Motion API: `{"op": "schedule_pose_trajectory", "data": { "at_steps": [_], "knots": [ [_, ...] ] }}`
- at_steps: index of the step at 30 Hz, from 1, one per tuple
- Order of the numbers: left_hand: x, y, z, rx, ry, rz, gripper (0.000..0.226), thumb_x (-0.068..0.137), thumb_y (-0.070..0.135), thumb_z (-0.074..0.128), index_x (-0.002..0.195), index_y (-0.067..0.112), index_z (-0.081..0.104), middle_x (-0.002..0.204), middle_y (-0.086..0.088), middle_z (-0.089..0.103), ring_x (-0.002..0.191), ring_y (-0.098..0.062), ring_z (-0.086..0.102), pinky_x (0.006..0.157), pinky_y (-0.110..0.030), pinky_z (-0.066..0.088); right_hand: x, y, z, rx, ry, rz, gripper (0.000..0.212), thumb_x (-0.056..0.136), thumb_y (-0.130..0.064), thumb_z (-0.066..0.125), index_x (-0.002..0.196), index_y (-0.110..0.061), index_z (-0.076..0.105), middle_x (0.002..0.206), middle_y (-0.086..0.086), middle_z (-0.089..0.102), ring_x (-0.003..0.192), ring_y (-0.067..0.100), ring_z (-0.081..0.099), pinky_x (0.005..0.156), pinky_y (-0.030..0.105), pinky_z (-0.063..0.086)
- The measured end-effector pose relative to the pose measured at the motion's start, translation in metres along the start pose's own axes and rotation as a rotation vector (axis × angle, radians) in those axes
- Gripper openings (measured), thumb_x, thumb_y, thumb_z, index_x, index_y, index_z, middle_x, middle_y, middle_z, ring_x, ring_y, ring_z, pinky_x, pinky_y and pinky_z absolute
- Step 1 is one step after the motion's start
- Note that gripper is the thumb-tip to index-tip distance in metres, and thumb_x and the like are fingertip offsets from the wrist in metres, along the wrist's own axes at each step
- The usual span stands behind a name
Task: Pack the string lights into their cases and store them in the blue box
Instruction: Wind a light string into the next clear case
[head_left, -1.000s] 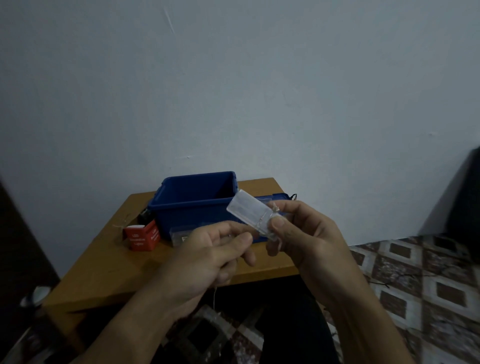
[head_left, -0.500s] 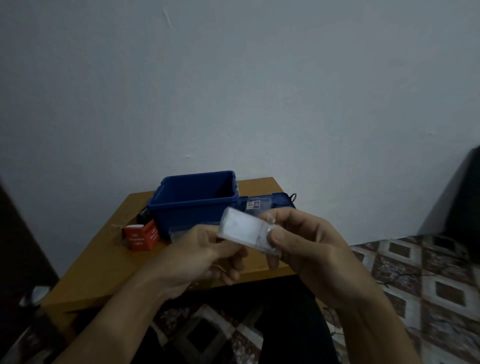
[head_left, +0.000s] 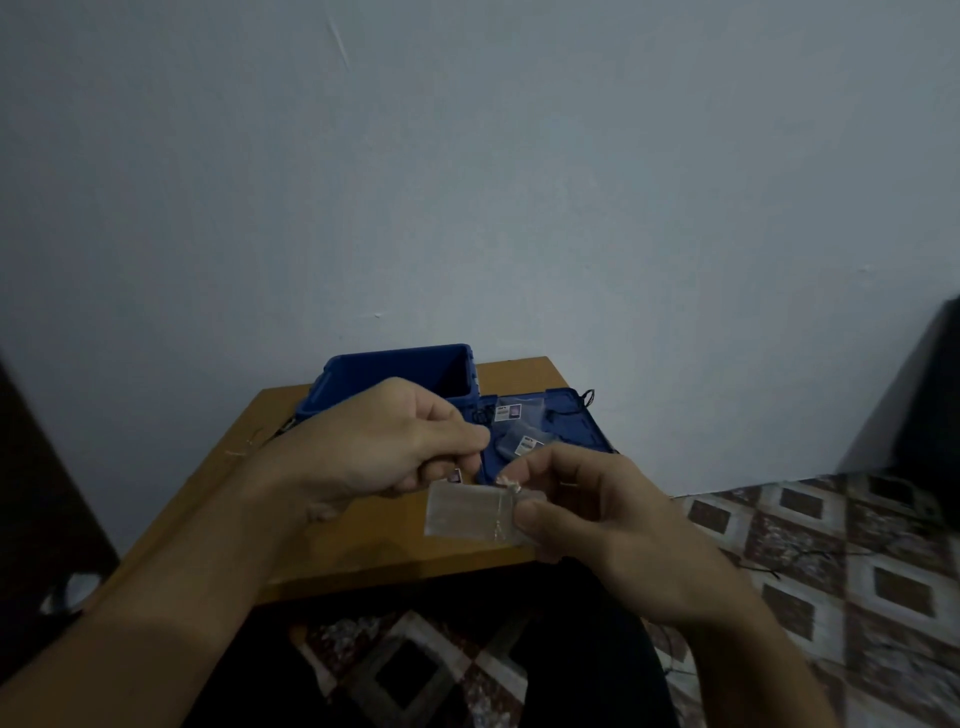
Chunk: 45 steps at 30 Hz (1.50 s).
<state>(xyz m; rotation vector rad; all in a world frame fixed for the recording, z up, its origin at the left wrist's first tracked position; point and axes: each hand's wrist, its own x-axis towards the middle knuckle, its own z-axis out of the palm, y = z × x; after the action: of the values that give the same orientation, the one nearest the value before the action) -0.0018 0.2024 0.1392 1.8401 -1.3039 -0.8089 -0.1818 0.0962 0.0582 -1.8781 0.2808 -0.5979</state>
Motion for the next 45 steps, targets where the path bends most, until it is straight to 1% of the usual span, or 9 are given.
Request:
{"op": "schedule_pose_trajectory", "data": {
  "at_steps": [6, 12, 16, 21, 26, 31, 36, 40, 45],
  "knots": [
    [-0.014, 0.006, 0.014, 0.043, 0.087, 0.087, 0.023, 0.098, 0.023, 0.059, 0.088, 0.009, 0.073, 0.051, -0.001, 0.054, 0.04, -0.008, 0.039, 0.04, -0.016, 0.032, 0.005, 0.004, 0.006, -0.124, 0.228, -0.078, 0.01, 0.096, -0.027, 0.063, 0.102, -0.035, 0.064, 0.084, -0.005, 0.067, 0.076, 0.02, 0.064, 0.071, 0.043, 0.057],
    [-0.022, -0.012, 0.045, -0.185, 0.144, 0.144, 0.024, 0.104, 0.02, 0.045, 0.101, 0.017, 0.069, 0.051, 0.002, 0.045, 0.04, -0.006, 0.034, 0.039, -0.016, 0.028, 0.007, 0.006, 0.008, -0.003, 0.431, -0.192, 0.014, 0.095, -0.016, 0.065, 0.101, -0.029, 0.066, 0.075, -0.013, 0.065, 0.068, 0.007, 0.062, 0.063, 0.023, 0.052],
    [-0.025, -0.018, 0.059, -0.361, 0.16, 0.125, 0.022, 0.104, 0.022, 0.046, 0.102, 0.013, 0.066, 0.052, 0.005, 0.037, 0.037, -0.004, 0.028, 0.036, -0.016, 0.024, 0.008, 0.005, 0.011, 0.065, 0.481, -0.236, 0.016, 0.095, -0.01, 0.066, 0.101, -0.024, 0.07, 0.075, -0.008, 0.066, 0.069, 0.011, 0.063, 0.064, 0.024, 0.053],
    [-0.027, -0.02, 0.063, -0.524, 0.174, 0.082, 0.03, 0.101, 0.034, 0.047, 0.102, 0.005, 0.058, 0.05, 0.004, 0.028, 0.041, -0.011, 0.017, 0.04, -0.022, 0.014, 0.008, 0.004, 0.012, 0.142, 0.491, -0.271, 0.013, 0.096, -0.011, 0.064, 0.106, -0.016, 0.069, 0.076, 0.0, 0.063, 0.068, 0.013, 0.063, 0.063, 0.024, 0.053],
    [-0.025, -0.019, 0.063, -0.555, 0.216, 0.103, 0.039, 0.095, 0.046, 0.053, 0.106, 0.011, 0.064, 0.049, 0.005, 0.03, 0.038, -0.01, 0.021, 0.038, -0.021, 0.017, 0.009, 0.004, 0.014, 0.171, 0.502, -0.29, 0.013, 0.096, -0.014, 0.064, 0.108, -0.014, 0.069, 0.074, 0.003, 0.063, 0.067, 0.016, 0.063, 0.064, 0.025, 0.053],
    [-0.022, -0.021, 0.063, -0.529, 0.222, 0.17, 0.025, 0.097, 0.037, 0.056, 0.109, 0.019, 0.07, 0.049, 0.002, 0.03, 0.037, -0.009, 0.023, 0.035, -0.021, 0.021, 0.009, 0.006, 0.012, 0.23, 0.468, -0.266, 0.017, 0.097, -0.015, 0.064, 0.113, -0.015, 0.069, 0.081, 0.014, 0.066, 0.068, 0.021, 0.063, 0.067, 0.029, 0.054],
    [-0.021, -0.024, 0.059, -0.53, 0.193, 0.191, 0.017, 0.097, 0.029, 0.058, 0.102, 0.024, 0.073, 0.05, 0.001, 0.029, 0.036, -0.008, 0.022, 0.034, -0.02, 0.021, 0.007, 0.009, 0.006, 0.29, 0.339, -0.211, 0.026, 0.097, -0.016, 0.064, 0.122, -0.022, 0.07, 0.076, 0.004, 0.063, 0.07, 0.024, 0.065, 0.073, 0.036, 0.054],
    [-0.022, -0.026, 0.054, -0.563, 0.141, 0.16, 0.018, 0.097, 0.022, 0.057, 0.109, 0.018, 0.071, 0.05, 0.001, 0.027, 0.035, -0.007, 0.021, 0.033, -0.019, 0.02, 0.008, 0.009, 0.003, 0.354, 0.25, -0.187, 0.031, 0.096, -0.014, 0.064, 0.126, -0.02, 0.069, 0.078, 0.007, 0.062, 0.07, 0.025, 0.063, 0.072, 0.034, 0.052],
    [-0.022, -0.028, 0.051, -0.579, 0.104, 0.13, 0.016, 0.097, 0.017, 0.057, 0.101, 0.021, 0.073, 0.049, 0.002, 0.028, 0.034, -0.007, 0.022, 0.033, -0.018, 0.02, 0.008, 0.009, 0.003, 0.352, 0.218, -0.164, 0.028, 0.095, -0.015, 0.066, 0.122, -0.017, 0.069, 0.079, 0.009, 0.06, 0.071, 0.026, 0.063, 0.071, 0.035, 0.053]
  ]
}}
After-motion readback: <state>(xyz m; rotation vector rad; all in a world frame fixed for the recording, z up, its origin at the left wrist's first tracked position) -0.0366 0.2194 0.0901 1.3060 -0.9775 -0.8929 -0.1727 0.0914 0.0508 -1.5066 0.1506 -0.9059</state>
